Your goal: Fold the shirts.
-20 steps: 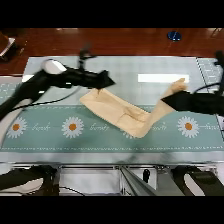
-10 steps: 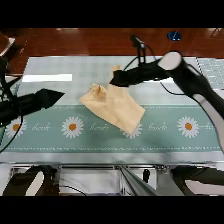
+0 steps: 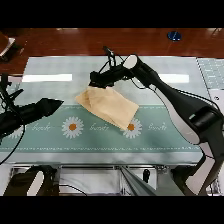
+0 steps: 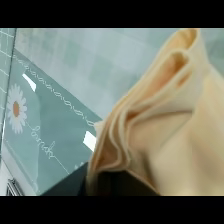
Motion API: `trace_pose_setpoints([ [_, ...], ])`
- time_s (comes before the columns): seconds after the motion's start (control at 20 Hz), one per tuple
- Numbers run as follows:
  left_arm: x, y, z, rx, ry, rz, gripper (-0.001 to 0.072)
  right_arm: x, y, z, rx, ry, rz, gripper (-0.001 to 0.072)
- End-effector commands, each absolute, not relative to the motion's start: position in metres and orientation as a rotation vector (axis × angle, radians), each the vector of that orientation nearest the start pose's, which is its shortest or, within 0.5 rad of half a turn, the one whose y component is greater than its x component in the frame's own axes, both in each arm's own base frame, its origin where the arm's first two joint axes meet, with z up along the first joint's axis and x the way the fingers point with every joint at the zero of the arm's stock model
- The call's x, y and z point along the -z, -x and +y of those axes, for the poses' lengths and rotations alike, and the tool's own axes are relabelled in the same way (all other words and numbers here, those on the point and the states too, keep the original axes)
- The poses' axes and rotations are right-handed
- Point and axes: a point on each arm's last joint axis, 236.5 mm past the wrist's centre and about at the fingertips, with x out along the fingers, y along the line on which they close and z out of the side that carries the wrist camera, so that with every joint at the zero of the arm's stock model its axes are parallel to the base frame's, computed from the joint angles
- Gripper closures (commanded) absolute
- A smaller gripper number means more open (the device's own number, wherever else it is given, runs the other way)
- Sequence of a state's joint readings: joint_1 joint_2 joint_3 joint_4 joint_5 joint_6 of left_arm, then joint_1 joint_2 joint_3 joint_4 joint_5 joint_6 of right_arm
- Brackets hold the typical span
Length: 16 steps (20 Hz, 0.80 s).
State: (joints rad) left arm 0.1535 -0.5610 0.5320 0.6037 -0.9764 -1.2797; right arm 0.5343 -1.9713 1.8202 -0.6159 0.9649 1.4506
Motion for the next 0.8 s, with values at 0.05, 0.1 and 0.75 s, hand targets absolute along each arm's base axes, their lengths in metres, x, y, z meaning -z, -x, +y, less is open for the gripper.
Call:
trace_pose_setpoints([
  [0.05, -0.089, -0.286, -0.118, 0.427, 0.695, 0.789, 0.069, -0.018, -0.416, 0.467, -1.029, -0.6, 1.238, 0.0301],
  [0.1, -0.087, -0.286, -0.118, 0.425, 0.698, 0.796, 0.069, -0.02, -0.413, 0.461, -1.037, -0.603, 1.266, 0.0301],
  [0.75, -0.078, -0.288, -0.117, 0.422, 0.698, 0.828, 0.069, -0.028, -0.333, 0.073, 0.044, -0.426, 0.953, 0.0299],
])
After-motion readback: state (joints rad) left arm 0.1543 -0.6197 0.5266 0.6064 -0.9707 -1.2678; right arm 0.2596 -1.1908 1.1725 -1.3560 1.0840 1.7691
